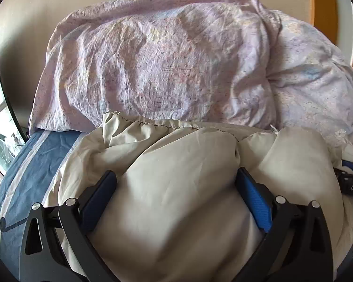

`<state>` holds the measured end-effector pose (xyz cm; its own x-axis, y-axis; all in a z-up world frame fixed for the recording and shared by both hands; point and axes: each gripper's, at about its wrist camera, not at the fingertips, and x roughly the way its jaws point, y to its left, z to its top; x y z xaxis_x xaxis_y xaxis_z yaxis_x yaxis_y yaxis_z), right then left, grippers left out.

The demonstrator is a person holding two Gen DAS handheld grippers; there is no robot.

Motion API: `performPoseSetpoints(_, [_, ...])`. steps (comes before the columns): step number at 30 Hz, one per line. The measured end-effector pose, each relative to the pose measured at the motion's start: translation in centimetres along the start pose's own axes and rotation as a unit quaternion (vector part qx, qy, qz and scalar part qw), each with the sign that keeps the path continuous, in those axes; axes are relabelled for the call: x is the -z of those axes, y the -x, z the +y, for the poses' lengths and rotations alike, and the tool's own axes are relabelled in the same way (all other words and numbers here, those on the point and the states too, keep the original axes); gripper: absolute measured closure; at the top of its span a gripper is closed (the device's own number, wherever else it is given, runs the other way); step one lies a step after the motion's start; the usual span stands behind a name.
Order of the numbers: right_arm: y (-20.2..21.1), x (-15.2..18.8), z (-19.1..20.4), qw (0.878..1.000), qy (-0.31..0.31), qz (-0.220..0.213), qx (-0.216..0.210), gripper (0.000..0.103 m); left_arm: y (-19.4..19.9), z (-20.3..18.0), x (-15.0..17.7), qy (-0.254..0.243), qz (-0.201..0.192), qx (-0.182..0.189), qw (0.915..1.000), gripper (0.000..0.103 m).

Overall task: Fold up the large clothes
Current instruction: 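Lay the hem over the collar and release both grippers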

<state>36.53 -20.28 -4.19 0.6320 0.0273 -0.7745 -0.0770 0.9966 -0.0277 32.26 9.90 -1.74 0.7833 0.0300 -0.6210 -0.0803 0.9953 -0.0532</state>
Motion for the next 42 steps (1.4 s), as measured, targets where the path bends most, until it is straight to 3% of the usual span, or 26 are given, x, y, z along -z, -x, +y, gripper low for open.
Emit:
performPoseSetpoints(6, [-2.0, -0.4, 0.5, 1.0, 0.009, 0.004, 0.017, 0.021, -2.1, -0.2, -0.3, 0.014, 0.009, -0.009, 0.9998, 0.001])
performPoseSetpoints(19, [-4.6, -1.2, -0.4, 1.0, -0.02, -0.003, 0.009, 0.017, -5.2, -0.5, -0.7, 0.028, 0.012, -0.009, 0.9995, 0.001])
performPoseSetpoints(23, [-2.2, -0.7, -1.7, 0.999, -0.041, -0.013, -0.011, 0.019, -3.3, 0.2, -0.5, 0.028, 0.026, 0.002, 0.9993, 0.001])
performPoseSetpoints(26, [1.2, -0.1, -4.0, 0.995, -0.083, -0.046, -0.037, 0.019, -0.1, 1.8, -0.4, 0.043, 0.012, 0.021, 0.9988, 0.001])
performPoseSetpoints(30, [3.9, 1.0, -6.9, 0.991, -0.113, -0.068, -0.038, 0.019, 1.6, 3.6, -0.3, 0.046, -0.008, 0.003, 0.9989, 0.001])
performPoseSetpoints(36, [1.6, 2.5, -8.2, 0.993, -0.116, -0.02, 0.003, 0.023, -0.9, 5.3, 0.7, 0.051, 0.015, -0.034, 0.998, 0.001])
performPoseSetpoints(42, [-0.6, 2.7, -8.4, 0.994, -0.108, -0.01, 0.02, 0.021, -2.7, 7.1, 1.2, 0.078, 0.037, -0.031, 0.9958, 0.001])
